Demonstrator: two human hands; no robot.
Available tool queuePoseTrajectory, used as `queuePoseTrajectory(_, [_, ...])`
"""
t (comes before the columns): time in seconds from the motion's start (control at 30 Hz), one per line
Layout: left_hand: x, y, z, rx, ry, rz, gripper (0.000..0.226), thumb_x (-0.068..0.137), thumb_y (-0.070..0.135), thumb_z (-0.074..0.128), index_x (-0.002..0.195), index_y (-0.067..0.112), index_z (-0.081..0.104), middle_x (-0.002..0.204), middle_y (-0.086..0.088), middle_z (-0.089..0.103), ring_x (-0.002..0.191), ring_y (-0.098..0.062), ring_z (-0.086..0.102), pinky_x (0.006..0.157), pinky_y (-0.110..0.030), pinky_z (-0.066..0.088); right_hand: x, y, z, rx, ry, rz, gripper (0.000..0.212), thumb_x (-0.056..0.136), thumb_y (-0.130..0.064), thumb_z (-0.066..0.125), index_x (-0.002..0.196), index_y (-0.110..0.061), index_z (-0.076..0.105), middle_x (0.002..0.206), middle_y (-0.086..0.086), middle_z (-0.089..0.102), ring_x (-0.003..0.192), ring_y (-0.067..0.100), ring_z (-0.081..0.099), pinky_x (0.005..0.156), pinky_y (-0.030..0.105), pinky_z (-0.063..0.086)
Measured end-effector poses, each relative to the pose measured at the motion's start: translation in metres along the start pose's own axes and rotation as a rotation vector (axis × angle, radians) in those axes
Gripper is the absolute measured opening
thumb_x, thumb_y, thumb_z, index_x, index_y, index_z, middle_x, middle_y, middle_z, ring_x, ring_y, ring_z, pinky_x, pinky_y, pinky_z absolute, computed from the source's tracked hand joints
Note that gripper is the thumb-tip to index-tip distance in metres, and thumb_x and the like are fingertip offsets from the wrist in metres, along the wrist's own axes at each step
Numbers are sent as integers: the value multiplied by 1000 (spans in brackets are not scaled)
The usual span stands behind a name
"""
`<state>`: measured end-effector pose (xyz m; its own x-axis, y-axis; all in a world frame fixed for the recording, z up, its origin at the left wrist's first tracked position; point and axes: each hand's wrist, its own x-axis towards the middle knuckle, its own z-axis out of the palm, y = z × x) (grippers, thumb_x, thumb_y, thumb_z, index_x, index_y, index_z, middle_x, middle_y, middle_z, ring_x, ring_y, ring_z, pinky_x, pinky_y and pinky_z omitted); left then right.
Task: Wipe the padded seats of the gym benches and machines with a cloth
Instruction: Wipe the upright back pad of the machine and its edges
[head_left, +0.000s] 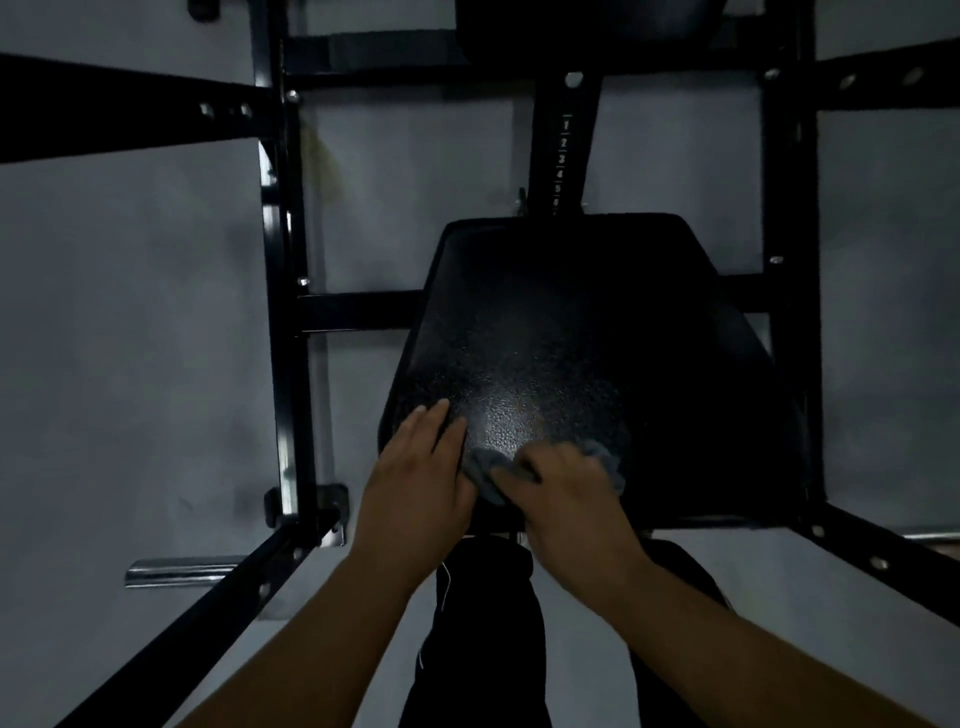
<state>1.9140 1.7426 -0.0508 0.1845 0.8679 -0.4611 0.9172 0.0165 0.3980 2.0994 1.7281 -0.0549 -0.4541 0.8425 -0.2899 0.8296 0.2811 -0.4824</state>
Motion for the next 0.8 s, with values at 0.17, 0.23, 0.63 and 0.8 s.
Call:
queuePoseTrajectory(0.17, [9, 17, -12, 92, -39, 167, 64, 76, 18, 68, 137, 8, 54, 149, -16, 45, 133, -36, 47, 104, -51, 46, -16, 26, -30, -63, 30, 51, 27, 79, -23, 61, 101, -28, 75, 90, 1, 57, 80, 22, 52, 57, 28, 43])
queuePoseTrajectory(0.23, [14, 34, -24, 115, 0, 160, 63, 80, 29, 60, 140, 11, 51, 152, -15, 41, 136, -36, 43, 105, -53, 44, -4, 27, -55, -53, 153, 159, 29, 79, -15, 60, 104, -22, 72, 95, 4, 56, 83, 26, 52, 57, 32, 49])
queuePoseTrajectory(0.63, [-61, 179, -152, 212, 343, 309, 78, 84, 35, 67, 152, 21, 31, 162, -6, 22, 142, -29, 31, 107, -50, 37, -82, -31, -228, -33, 671, 81, 33, 83, -16, 44, 105, -10, 67, 94, 7, 54, 85, 29, 54, 56, 37, 52])
queuePoseTrajectory(0.8, [-122, 261, -246, 272, 575, 425, 77, 82, 38, 60, 152, 21, 32, 163, -4, 23, 144, -27, 31, 104, -49, 39, -143, -77, -335, -78, 858, 51, 29, 85, -6, 56, 112, -12, 67, 99, 4, 55, 91, 26, 53, 61, 43, 55])
